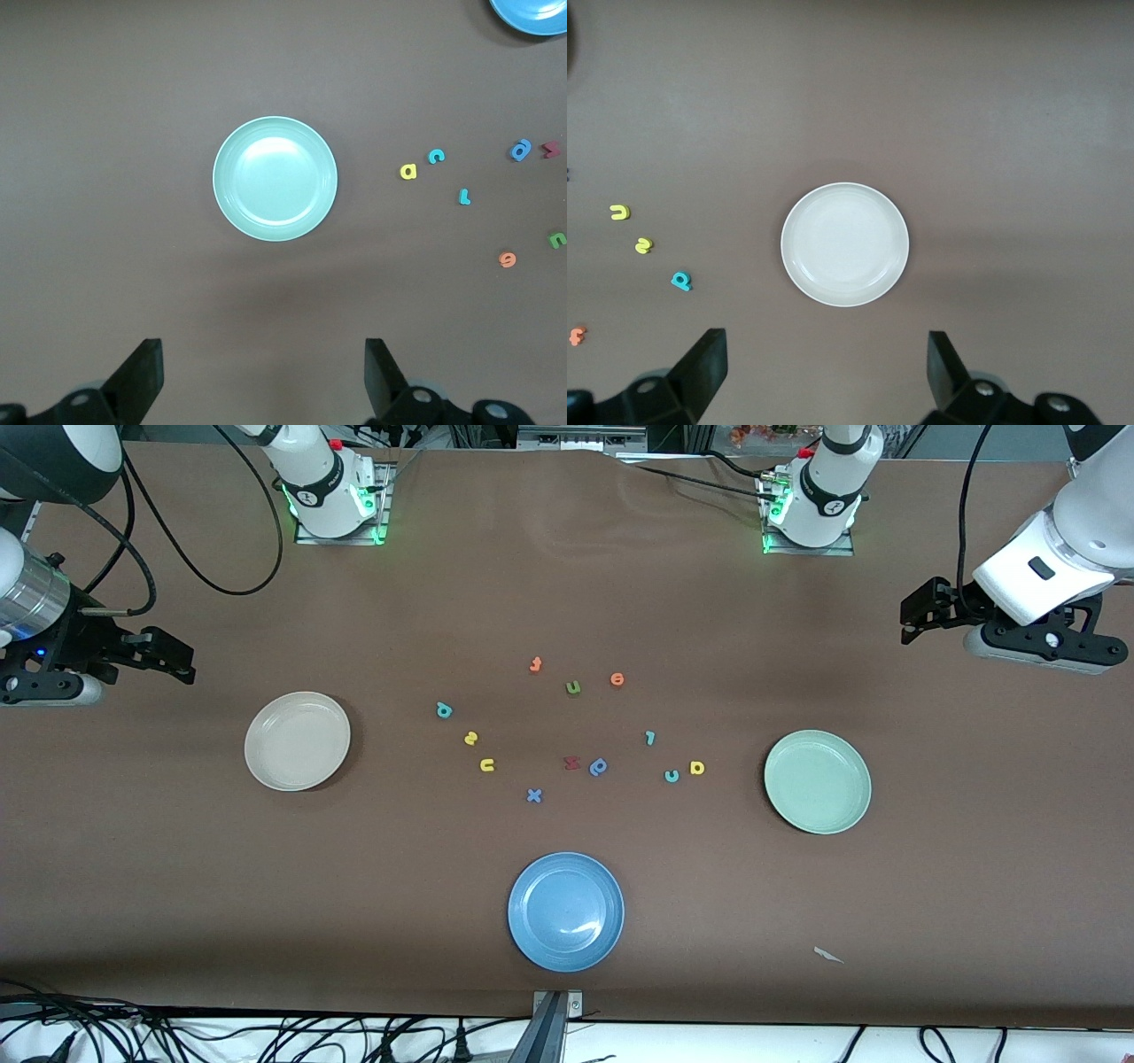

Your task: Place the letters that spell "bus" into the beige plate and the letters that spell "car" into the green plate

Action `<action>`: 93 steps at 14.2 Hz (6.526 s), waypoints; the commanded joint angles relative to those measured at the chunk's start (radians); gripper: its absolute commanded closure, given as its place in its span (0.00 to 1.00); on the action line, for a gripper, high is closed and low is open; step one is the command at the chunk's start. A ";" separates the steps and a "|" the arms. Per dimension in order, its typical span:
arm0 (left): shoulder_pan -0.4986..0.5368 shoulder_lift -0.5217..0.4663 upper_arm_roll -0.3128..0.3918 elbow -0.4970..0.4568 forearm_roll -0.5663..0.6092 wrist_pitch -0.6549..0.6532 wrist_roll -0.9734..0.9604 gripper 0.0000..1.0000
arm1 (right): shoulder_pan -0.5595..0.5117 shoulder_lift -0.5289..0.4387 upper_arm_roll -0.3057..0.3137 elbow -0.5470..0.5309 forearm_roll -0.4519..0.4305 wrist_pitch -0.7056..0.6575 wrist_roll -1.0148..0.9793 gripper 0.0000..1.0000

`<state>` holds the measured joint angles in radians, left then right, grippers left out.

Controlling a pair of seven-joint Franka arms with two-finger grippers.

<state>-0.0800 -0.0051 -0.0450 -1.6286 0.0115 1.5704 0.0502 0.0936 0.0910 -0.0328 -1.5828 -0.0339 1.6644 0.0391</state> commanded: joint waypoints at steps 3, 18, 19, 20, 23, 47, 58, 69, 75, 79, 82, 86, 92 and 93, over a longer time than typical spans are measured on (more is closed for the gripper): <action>0.006 0.010 -0.003 0.026 0.022 -0.026 0.011 0.00 | -0.003 -0.001 0.002 0.001 0.020 0.006 -0.004 0.00; 0.008 0.010 -0.003 0.026 0.024 -0.026 0.013 0.00 | -0.003 -0.001 0.002 0.001 0.020 0.006 -0.002 0.00; 0.006 0.010 -0.003 0.026 0.024 -0.026 0.011 0.00 | -0.003 -0.002 0.002 0.001 0.020 0.006 -0.002 0.00; 0.005 0.010 -0.003 0.026 0.024 -0.026 0.011 0.00 | -0.003 -0.001 0.002 0.001 0.020 0.006 -0.002 0.00; 0.006 0.010 -0.003 0.026 0.024 -0.026 0.011 0.00 | -0.003 -0.001 0.002 0.001 0.020 0.008 -0.002 0.00; 0.008 0.011 -0.003 0.026 0.027 -0.023 0.013 0.00 | -0.003 -0.001 0.002 0.000 0.020 0.008 -0.001 0.00; 0.008 0.016 0.000 0.026 0.021 -0.018 0.014 0.00 | -0.003 -0.001 0.002 0.000 0.020 0.008 -0.001 0.00; 0.011 0.019 0.002 0.026 0.019 -0.018 0.013 0.00 | -0.002 -0.001 0.002 -0.002 0.020 0.008 0.001 0.00; 0.016 0.020 0.002 0.026 0.018 -0.020 0.011 0.00 | 0.000 -0.001 0.004 -0.002 0.020 0.008 0.001 0.00; 0.019 0.020 0.004 0.024 0.018 -0.024 0.013 0.00 | 0.000 -0.001 0.004 -0.002 0.020 0.009 0.001 0.00; 0.008 0.039 0.000 0.024 0.019 -0.023 0.016 0.00 | 0.000 -0.002 0.004 -0.019 0.022 0.015 0.001 0.00; -0.009 0.063 -0.007 0.023 0.024 -0.026 0.013 0.00 | 0.014 -0.001 0.007 -0.026 0.023 0.020 0.001 0.00; -0.055 0.186 -0.019 0.024 0.016 -0.017 0.017 0.00 | 0.153 0.061 0.007 -0.040 0.025 0.087 0.132 0.00; -0.063 0.218 -0.024 0.024 -0.007 0.014 0.019 0.00 | 0.200 0.064 0.008 -0.058 0.025 0.110 0.189 0.00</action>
<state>-0.1238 0.1424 -0.0614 -1.6320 0.0110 1.5630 0.0503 0.2276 0.1489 -0.0206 -1.6122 -0.0189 1.7366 0.1413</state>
